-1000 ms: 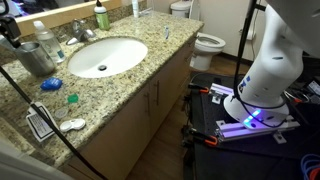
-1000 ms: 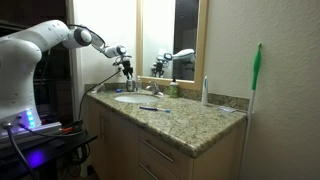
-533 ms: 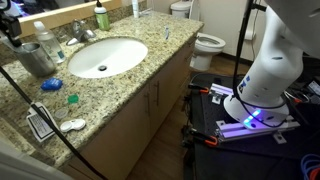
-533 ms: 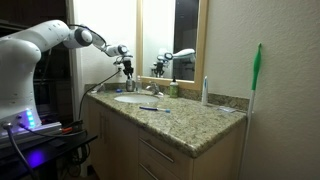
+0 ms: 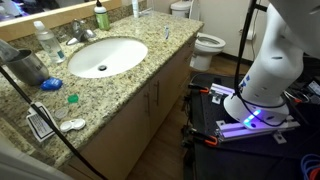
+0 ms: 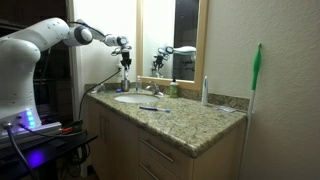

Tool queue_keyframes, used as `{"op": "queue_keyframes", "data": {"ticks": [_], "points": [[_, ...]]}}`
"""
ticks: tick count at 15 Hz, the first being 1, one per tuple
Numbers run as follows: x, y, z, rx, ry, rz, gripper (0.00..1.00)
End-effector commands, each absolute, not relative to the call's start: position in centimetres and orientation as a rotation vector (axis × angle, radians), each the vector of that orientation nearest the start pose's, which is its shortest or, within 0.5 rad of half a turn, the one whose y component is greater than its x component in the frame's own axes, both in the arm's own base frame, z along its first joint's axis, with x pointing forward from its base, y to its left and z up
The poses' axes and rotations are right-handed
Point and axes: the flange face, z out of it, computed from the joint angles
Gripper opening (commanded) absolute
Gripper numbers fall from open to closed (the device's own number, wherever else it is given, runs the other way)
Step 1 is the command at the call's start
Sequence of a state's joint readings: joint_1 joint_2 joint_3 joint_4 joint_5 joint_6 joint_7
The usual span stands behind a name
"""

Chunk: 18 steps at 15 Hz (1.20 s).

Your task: Remove the toothpaste from the silver cup and put it on the right side of the counter

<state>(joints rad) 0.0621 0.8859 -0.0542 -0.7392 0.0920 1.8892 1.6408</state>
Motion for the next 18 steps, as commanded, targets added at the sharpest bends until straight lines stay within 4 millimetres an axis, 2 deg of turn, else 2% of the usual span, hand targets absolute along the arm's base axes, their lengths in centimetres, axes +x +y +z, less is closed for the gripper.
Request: {"op": "queue_keyframes", "data": {"ticks": [1, 2, 5, 9, 13, 14, 15, 16, 17, 18], "points": [[78.4, 3.0, 51.1, -1.964, 2.101, -0.26, 0.18], [77.9, 2.2, 52.5, -1.97, 2.138, -0.31, 0.12], [76.0, -1.6, 56.9, -1.932, 2.249, -0.417, 0.12], [72.7, -10.7, 62.6, -1.705, 2.387, -0.445, 0.12], [68.9, -21.5, 65.7, -1.44, 2.4, -0.325, 0.12], [70.7, -18.1, 64.7, -1.526, 2.41, -0.404, 0.12], [70.0, -20.0, 65.1, -1.5, 2.414, -0.402, 0.37], [69.8, -20.8, 65.1, -1.494, 2.42, -0.405, 0.37], [69.9, -20.6, 64.9, -1.5, 2.42, -0.402, 0.37], [70.3, -19.5, 64.6, -1.516, 2.413, -0.398, 0.37]]}}
